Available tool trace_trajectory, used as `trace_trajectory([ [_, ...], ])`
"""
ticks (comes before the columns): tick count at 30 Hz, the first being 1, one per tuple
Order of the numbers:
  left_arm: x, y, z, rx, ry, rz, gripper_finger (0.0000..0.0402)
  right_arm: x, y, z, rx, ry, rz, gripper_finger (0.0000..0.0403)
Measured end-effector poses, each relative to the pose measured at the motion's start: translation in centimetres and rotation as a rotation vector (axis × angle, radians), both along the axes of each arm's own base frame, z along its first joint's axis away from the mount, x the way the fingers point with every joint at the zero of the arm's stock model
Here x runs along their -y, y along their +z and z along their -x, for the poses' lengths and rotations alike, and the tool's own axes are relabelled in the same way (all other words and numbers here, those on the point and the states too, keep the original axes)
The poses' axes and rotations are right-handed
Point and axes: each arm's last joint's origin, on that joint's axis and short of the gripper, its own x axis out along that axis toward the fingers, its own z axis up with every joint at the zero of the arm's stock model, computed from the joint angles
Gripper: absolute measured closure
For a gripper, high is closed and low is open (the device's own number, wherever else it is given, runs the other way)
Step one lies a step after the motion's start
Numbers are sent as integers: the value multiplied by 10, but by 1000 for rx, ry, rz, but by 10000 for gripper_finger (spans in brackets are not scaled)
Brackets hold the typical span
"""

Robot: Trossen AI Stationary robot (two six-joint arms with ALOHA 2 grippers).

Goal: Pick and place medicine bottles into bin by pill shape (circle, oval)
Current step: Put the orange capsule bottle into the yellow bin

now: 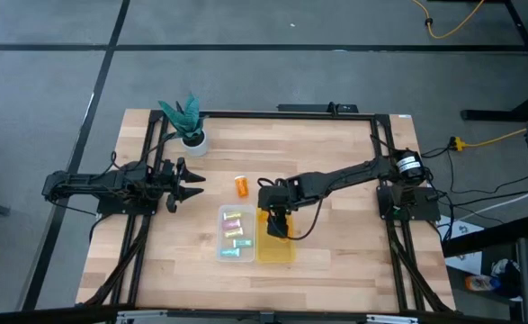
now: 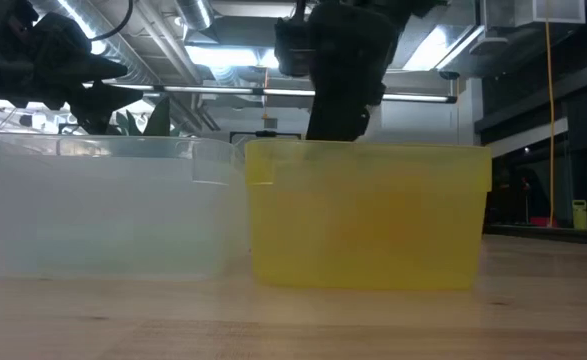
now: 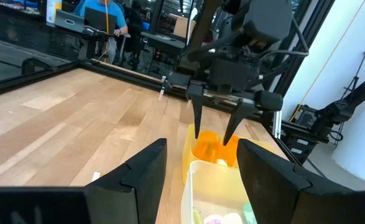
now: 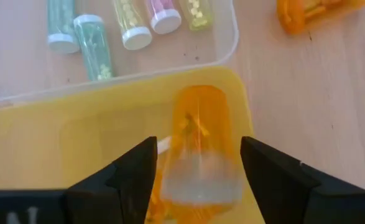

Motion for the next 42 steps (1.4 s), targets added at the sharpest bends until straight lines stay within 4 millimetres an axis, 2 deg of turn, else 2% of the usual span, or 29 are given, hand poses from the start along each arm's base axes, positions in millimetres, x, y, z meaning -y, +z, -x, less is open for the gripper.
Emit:
trace_trajectory([
  [9, 0, 0, 0, 0, 0, 0, 211, -1, 16, -3, -2, 26, 14, 163],
  [16, 0, 0, 0, 0, 0, 0, 211, 7, 33, -26, 273, 18, 54, 162],
  [21, 0, 0, 0, 0, 0, 0, 211, 18, 49, -42, 498, -54, 22, 162],
  [25, 0, 0, 0, 0, 0, 0, 211, 28, 56, -47, 587, -78, 23, 162],
  [29, 0, 0, 0, 0, 0, 0, 211, 40, 56, -47, 586, -172, 68, 162],
  [34, 0, 0, 0, 0, 0, 0, 211, 55, 49, -50, 563, -252, 43, 162],
  [38, 0, 0, 0, 1, 0, 0, 211, 69, 43, -64, 548, -291, 23, 162],
  [42, 0, 0, 0, 1, 0, 0, 211, 85, 52, -85, 501, -309, 51, 162],
])
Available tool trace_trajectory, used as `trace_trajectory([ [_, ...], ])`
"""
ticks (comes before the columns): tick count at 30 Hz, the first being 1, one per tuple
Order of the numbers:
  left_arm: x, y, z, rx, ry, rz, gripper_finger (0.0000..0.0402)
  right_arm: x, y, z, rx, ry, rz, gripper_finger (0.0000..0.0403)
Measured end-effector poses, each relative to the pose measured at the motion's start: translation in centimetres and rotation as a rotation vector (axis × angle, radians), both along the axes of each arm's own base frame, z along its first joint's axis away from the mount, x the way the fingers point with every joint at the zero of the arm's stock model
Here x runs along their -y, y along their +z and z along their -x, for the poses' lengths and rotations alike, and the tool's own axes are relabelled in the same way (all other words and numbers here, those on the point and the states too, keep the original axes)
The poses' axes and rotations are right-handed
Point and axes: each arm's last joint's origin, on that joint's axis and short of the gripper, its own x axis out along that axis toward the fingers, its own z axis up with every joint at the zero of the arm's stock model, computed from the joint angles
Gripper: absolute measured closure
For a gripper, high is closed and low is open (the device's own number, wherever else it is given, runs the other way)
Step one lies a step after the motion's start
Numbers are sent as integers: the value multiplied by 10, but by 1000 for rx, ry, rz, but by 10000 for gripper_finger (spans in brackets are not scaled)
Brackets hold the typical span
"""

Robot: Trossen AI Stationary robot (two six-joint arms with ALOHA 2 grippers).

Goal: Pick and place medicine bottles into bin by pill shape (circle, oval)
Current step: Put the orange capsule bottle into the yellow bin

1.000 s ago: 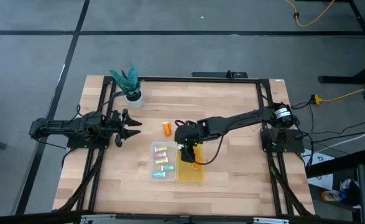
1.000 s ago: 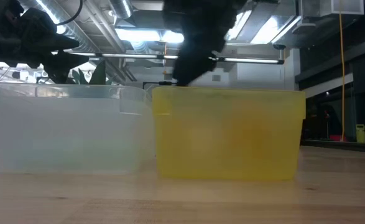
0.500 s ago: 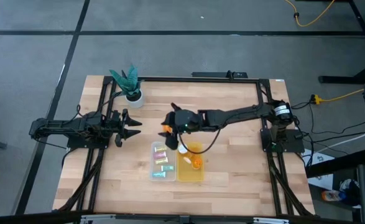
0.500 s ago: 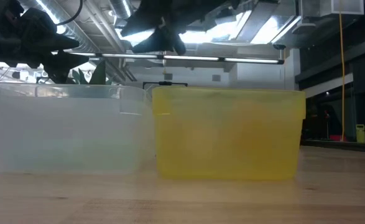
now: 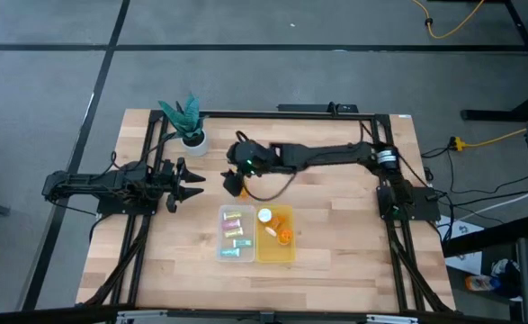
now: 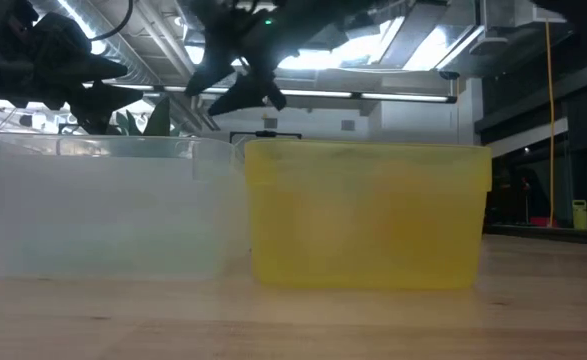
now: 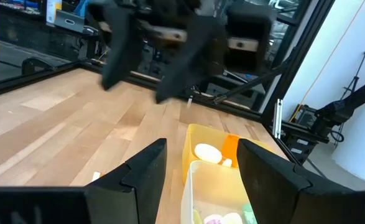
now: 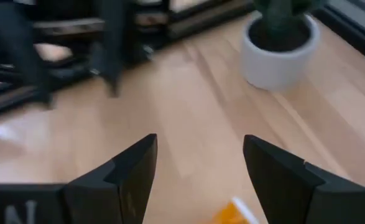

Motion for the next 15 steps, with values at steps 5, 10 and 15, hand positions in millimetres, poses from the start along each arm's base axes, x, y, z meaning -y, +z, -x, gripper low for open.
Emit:
trace_trajectory([
  [5, 0, 0, 0, 0, 0, 0, 211, 22, -3, -17, -204, -92, -21, 162],
  [10, 0, 0, 0, 0, 0, 0, 211, 22, -20, -28, -291, -110, -42, 162],
  [15, 0, 0, 0, 0, 0, 0, 211, 9, -36, -31, -340, -144, -98, 162],
])
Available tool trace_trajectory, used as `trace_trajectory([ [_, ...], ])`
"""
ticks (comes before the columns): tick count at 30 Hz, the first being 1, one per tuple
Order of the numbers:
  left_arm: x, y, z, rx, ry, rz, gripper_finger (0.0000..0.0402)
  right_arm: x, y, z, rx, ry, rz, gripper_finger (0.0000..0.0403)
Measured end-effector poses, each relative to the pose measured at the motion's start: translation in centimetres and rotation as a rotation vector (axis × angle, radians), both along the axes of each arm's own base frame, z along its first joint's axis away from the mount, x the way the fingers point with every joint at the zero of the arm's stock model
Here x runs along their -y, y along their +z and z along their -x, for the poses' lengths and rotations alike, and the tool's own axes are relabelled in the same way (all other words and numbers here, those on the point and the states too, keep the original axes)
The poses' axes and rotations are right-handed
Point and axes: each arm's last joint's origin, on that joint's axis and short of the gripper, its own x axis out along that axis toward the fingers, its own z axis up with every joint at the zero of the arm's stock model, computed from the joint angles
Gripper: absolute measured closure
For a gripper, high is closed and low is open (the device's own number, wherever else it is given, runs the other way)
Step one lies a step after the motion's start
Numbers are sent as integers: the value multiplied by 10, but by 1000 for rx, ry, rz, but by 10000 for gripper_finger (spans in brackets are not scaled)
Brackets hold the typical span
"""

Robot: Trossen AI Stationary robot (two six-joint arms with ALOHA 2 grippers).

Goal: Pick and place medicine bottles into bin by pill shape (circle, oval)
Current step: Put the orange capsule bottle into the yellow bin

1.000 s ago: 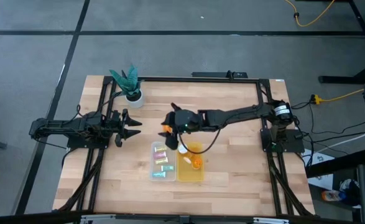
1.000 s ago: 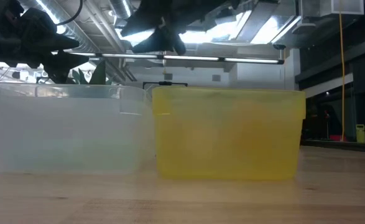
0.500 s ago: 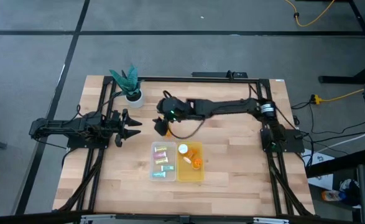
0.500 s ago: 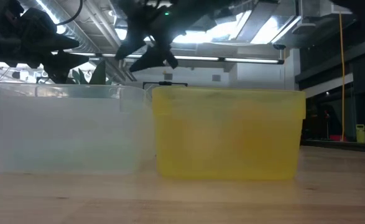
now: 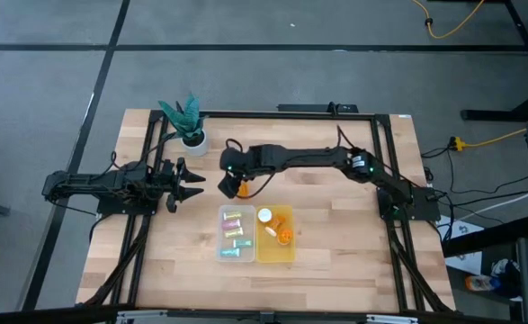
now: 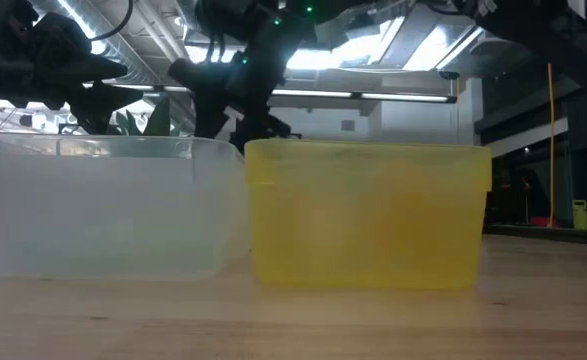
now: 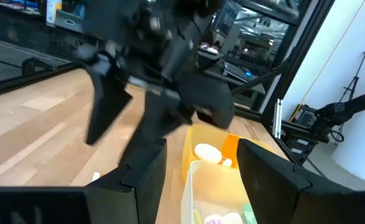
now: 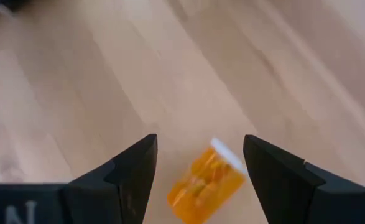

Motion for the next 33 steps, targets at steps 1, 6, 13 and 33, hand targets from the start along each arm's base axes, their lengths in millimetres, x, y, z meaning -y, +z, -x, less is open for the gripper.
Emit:
trace_trajectory([
  [1, 0, 0, 0, -1, 0, 0, 211, -2, -4, 0, -14, -15, -13, 162],
  [6, 0, 0, 0, 0, 0, 0, 211, -8, -17, -1, -53, -69, -54, 162],
  [13, 0, 0, 0, 0, 0, 0, 211, -10, -30, 0, -97, -113, -80, 162],
  [33, 0, 0, 0, 0, 0, 0, 211, 1, -68, 12, -201, -177, -107, 162],
])
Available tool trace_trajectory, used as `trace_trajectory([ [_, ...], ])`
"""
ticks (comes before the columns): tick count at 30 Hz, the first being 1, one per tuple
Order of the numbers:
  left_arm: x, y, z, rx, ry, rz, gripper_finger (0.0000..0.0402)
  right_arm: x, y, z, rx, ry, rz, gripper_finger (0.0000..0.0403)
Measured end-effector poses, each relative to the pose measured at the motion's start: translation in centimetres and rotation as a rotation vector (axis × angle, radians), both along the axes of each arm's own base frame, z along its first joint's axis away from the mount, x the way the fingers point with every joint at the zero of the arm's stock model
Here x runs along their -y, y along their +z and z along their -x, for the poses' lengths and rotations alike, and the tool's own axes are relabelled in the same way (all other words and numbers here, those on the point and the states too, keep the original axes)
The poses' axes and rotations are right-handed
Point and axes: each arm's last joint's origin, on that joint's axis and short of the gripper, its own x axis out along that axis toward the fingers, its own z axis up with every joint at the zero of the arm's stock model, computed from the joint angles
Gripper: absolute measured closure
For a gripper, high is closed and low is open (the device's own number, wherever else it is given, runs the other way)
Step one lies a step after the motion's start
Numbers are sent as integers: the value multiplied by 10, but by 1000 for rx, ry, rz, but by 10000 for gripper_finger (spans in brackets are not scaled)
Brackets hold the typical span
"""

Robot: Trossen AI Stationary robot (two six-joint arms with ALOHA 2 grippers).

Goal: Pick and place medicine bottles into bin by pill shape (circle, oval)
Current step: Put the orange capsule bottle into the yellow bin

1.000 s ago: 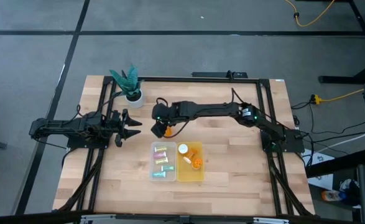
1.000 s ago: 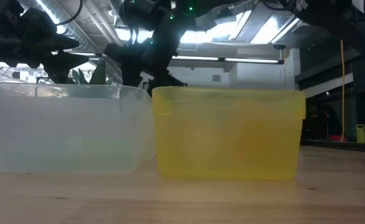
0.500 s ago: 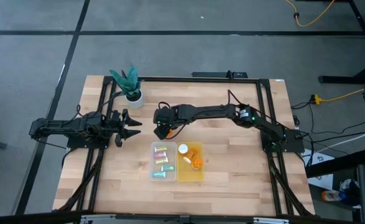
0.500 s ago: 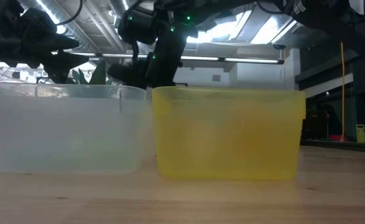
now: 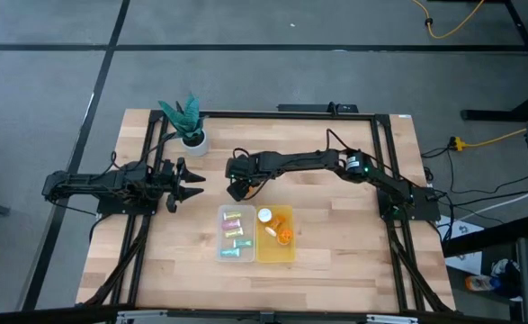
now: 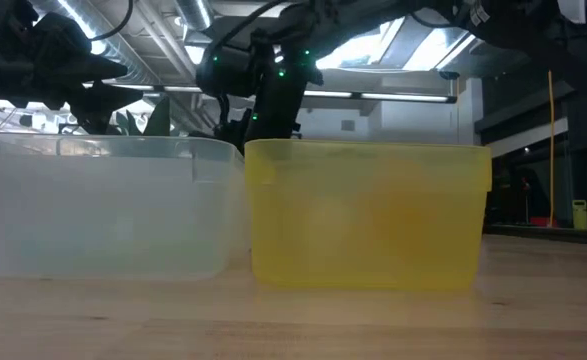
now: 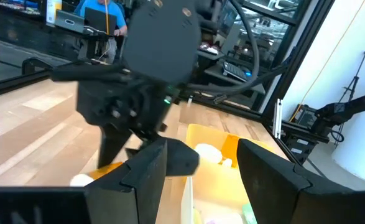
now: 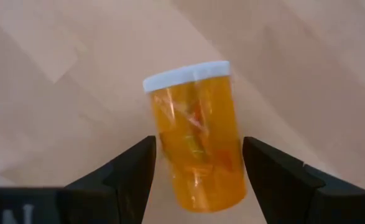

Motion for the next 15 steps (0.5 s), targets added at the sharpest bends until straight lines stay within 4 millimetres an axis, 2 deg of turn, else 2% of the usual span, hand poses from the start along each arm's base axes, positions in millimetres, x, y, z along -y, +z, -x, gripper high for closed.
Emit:
trace_trajectory([
  [8, 0, 0, 0, 0, 0, 0, 211, 24, 0, 3, -33, 90, 33, 162],
  [15, 0, 0, 0, 0, 0, 0, 211, 30, 0, 5, -55, 163, 19, 170],
])
